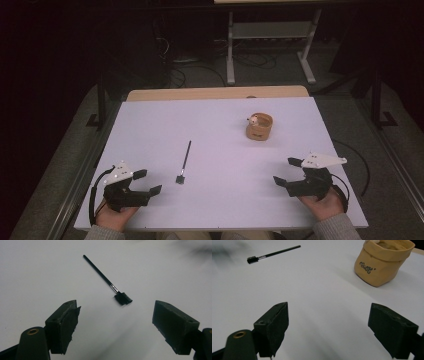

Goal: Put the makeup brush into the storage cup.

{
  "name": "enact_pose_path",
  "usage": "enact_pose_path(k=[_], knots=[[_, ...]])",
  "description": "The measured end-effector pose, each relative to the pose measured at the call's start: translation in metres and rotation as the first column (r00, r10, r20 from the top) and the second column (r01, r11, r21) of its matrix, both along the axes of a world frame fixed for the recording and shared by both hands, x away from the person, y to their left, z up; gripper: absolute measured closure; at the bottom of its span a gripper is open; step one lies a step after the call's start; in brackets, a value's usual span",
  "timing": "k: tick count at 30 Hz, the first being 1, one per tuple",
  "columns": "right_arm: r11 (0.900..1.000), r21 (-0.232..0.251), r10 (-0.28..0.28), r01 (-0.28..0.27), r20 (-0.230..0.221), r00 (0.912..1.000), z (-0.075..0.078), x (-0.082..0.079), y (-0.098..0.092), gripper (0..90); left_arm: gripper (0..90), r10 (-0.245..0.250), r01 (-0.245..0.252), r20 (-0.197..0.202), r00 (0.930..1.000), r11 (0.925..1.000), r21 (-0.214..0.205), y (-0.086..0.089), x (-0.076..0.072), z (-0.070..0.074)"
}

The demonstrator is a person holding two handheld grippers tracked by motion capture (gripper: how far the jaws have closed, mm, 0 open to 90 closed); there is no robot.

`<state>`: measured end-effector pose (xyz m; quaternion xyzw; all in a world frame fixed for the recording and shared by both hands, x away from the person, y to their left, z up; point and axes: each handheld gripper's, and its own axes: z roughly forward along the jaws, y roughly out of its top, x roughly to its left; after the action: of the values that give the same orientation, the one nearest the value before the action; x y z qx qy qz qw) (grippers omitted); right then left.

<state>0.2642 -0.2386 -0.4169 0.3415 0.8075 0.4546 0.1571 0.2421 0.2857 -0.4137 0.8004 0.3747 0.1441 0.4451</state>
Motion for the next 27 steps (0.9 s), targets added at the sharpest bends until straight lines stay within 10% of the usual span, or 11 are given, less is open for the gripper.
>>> enact_pose_path(k=[27], knots=[[0.9998,-0.018,0.009,-0.009,-0.002,1.0000,-0.0001,-0.0007,0.0027,15.9,22.4,-0.021,0.021,-0.001,0.9998,0.9997,0.011,-0.0035,-0.0017,0.0026]])
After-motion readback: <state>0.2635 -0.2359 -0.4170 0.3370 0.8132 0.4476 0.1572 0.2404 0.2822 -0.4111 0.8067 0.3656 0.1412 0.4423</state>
